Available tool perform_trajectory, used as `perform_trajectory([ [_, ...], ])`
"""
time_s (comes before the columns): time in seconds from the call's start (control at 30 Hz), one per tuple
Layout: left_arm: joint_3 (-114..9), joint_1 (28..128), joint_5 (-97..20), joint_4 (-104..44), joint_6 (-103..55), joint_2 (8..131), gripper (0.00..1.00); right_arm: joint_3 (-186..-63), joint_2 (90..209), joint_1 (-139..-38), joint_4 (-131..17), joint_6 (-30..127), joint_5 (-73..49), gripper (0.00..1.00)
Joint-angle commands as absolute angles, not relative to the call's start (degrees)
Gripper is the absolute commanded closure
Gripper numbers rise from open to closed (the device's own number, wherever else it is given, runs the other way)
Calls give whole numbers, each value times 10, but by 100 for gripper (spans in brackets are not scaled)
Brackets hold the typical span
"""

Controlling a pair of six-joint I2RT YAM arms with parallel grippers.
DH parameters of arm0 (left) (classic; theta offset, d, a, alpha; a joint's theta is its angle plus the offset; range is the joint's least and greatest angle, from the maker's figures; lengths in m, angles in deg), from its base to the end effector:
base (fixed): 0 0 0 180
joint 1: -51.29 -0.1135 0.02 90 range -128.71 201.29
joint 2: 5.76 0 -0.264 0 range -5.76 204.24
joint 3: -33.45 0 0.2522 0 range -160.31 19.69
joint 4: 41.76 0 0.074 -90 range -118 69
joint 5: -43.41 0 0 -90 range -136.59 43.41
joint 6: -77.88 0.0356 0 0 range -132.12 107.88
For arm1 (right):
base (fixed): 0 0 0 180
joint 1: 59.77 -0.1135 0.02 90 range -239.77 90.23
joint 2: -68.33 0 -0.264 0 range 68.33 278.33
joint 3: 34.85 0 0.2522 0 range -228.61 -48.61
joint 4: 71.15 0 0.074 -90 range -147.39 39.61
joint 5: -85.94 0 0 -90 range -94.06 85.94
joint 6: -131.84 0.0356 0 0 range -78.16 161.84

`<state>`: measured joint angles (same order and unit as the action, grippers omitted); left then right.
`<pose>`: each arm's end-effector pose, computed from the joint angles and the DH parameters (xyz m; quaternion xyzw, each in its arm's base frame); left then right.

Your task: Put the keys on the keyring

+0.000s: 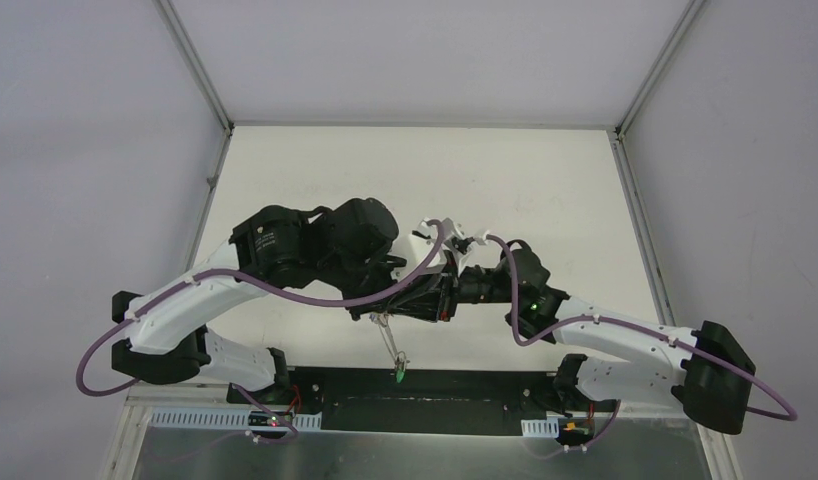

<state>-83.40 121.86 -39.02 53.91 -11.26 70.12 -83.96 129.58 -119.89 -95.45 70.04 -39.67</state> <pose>0.0652 -0.1988 0.4457 0.5713 0.7603 -0.2245 0.2123 0.1017 0.2186 0.3136 -0.3932 0.5097 0.6539 0.3976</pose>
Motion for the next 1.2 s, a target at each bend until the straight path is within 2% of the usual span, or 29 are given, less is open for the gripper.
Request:
perform_trajectory([
  [0.0,-828,1225,-400,481,-120,678,100,-850,1304,-1207,-1014,704,-417,75],
  [0.07,-824,1224,-403,477,-120,673,100,-849,1304,-1208,-1015,702,-424,70],
  [0.2,-820,1224,-407,472,-120,667,100,-849,1303,-1210,-1015,696,-437,72],
  [0.27,-820,1224,-408,470,-120,665,100,-850,1304,-1211,-1015,695,-443,79],
  [0.4,-817,1225,-407,467,-120,663,100,-850,1304,-1211,-1016,692,-443,100],
  [0.7,-802,1224,-418,447,-128,645,100,-847,1289,-1211,-1005,675,-439,100],
  [0.8,-781,1225,-429,424,-147,627,75,-843,1277,-1211,-1001,670,-428,100],
  [0.93,-722,1224,-436,341,-165,576,51,-833,1260,-1211,-996,667,-410,100],
  [1.07,-642,1225,-451,232,-193,508,42,-818,1240,-1211,-995,666,-389,100],
  [1.17,-565,1224,-447,140,-201,443,42,-807,1223,-1210,-994,666,-375,100],
])
